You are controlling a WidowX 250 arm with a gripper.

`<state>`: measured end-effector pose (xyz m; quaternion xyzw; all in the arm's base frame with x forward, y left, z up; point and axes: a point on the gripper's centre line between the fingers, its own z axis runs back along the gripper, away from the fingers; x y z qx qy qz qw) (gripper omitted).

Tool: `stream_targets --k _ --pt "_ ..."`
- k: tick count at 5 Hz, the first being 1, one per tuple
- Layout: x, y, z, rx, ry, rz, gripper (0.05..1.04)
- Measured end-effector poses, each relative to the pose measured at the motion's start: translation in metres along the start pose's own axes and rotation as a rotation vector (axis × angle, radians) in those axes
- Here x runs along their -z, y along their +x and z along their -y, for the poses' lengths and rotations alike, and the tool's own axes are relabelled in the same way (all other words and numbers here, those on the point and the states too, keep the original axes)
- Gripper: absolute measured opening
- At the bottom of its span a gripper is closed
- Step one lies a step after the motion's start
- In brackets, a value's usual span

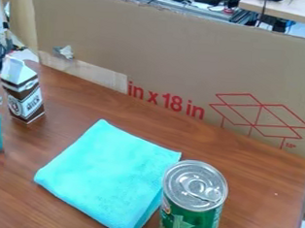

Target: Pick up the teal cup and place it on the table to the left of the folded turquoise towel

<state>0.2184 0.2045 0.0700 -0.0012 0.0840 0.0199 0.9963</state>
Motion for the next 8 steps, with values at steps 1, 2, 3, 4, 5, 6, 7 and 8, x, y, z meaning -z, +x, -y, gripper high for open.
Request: stream_targets --k 1,2,3,4,5,6,7,8 --pt "0.003 0.002 -0.003 -0.007 -0.015 0.02 0.081" --pt "0.004 0.002 -0.002 -0.012 -0.028 0.017 0.102" --pt "0.004 0.003 0.0 -0.044 -0.042 0.017 0.284" --pt "-0.022 -0.003 0.004 -0.056 -0.008 0.088 0.561" --pt "-0.054 -0.02 0.017 -0.052 0.063 0.168 0.868" --pt "-0.083 -0.035 0.069 0.093 0.128 0.242 1.009" --pt "-0.082 -0.052 0.114 0.206 0.088 0.267 1.004" --pt "-0.061 -0.061 0.163 0.305 0.01 0.209 1.002"
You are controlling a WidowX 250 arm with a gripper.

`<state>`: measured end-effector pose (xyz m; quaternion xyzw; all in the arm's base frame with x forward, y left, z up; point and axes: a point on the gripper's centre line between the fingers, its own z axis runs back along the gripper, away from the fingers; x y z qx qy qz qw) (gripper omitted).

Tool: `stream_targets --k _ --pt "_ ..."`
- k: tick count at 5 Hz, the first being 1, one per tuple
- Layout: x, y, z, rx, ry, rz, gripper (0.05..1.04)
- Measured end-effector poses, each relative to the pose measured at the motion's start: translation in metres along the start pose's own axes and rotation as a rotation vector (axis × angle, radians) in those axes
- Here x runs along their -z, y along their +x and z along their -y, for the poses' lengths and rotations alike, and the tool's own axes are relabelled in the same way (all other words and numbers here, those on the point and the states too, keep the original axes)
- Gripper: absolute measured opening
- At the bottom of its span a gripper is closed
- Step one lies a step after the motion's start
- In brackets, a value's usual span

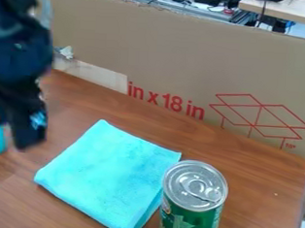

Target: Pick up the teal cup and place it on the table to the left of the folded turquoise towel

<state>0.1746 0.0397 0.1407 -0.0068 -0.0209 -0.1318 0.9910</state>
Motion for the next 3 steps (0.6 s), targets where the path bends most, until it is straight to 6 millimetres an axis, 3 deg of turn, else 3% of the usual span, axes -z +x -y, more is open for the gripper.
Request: stream_targets --k 2,3 --pt "0.035 0.023 0.086 0.05 -0.058 -0.084 1.001" --pt "0.048 0.025 0.106 0.097 -0.043 -0.13 1.001"
